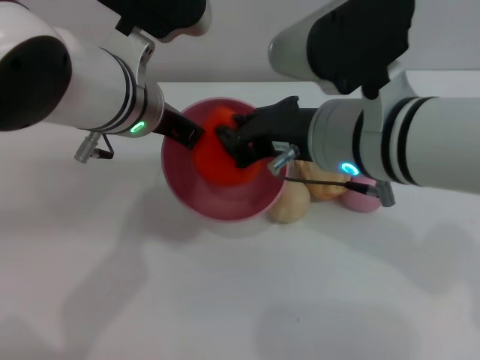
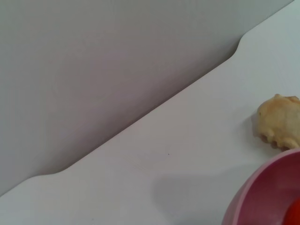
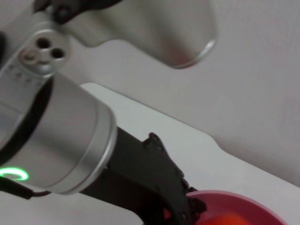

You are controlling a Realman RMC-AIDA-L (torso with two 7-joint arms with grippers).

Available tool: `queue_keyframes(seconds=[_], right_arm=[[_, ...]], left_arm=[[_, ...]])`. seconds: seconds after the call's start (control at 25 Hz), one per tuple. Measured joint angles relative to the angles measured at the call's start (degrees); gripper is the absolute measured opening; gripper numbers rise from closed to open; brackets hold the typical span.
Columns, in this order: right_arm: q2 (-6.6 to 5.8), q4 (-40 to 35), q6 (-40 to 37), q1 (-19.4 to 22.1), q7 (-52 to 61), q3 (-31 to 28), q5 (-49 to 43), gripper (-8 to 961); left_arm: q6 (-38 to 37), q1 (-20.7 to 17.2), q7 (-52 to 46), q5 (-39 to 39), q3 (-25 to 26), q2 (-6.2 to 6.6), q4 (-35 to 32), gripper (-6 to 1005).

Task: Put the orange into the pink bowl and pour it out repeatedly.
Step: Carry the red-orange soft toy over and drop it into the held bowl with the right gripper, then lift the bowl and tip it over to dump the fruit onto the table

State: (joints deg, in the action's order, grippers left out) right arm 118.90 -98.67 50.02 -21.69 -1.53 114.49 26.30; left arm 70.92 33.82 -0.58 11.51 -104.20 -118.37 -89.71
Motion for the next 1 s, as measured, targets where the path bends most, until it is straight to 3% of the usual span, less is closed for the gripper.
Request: queue_keyframes(seconds=[0.12, 0.36, 0.44, 0.56, 0.6, 0.8, 0.84, 1.0], right_arm=[[-0.01, -0.4, -0.1, -0.1, 0.0, 0.4, 0.0, 100], [0.04, -2.5, 0.2, 1.6, 0.8, -0.9, 0.0, 293], [0.01, -3.5, 0.4, 3.6, 1.7, -4.1, -0.7, 385], [0.04, -3.4, 1.7, 6.8, 2.7, -11.8, -1.0, 523], [0.01, -2.9, 2.3, 7.6, 2.8, -14.1, -0.9, 526], [-0.06, 0.8, 4.7, 11.0, 2.5, -22.6, -0.7, 542], [-0.09, 2.5, 4.8, 12.1, 2.3, -24.0, -0.6, 543], [-0.10, 4.4, 4.5, 12.7, 2.2, -24.3, -0.5, 549]], left_arm=[[0.0, 0.0, 0.1, -0.1, 0.0, 0.07, 0.0, 62], [-0.2, -0.4, 1.3, -0.7, 0.2, 0.28, -0.1, 64], [-0.2, -0.4, 1.3, -0.7, 0.2, 0.28, -0.1, 65], [-0.3, -1.7, 3.0, -9.8, -3.3, 0.27, -2.7, 66], [-0.3, -1.7, 3.0, -9.8, -3.3, 0.27, -2.7, 67], [-0.7, -4.7, 4.8, -32.3, -17.5, -0.08, -7.3, 68], [-0.8, -4.9, 4.6, -34.7, -20.7, -0.24, -8.4, 69], [-1.7, -4.8, 5.0, -36.5, -25.6, -0.25, -9.1, 70]])
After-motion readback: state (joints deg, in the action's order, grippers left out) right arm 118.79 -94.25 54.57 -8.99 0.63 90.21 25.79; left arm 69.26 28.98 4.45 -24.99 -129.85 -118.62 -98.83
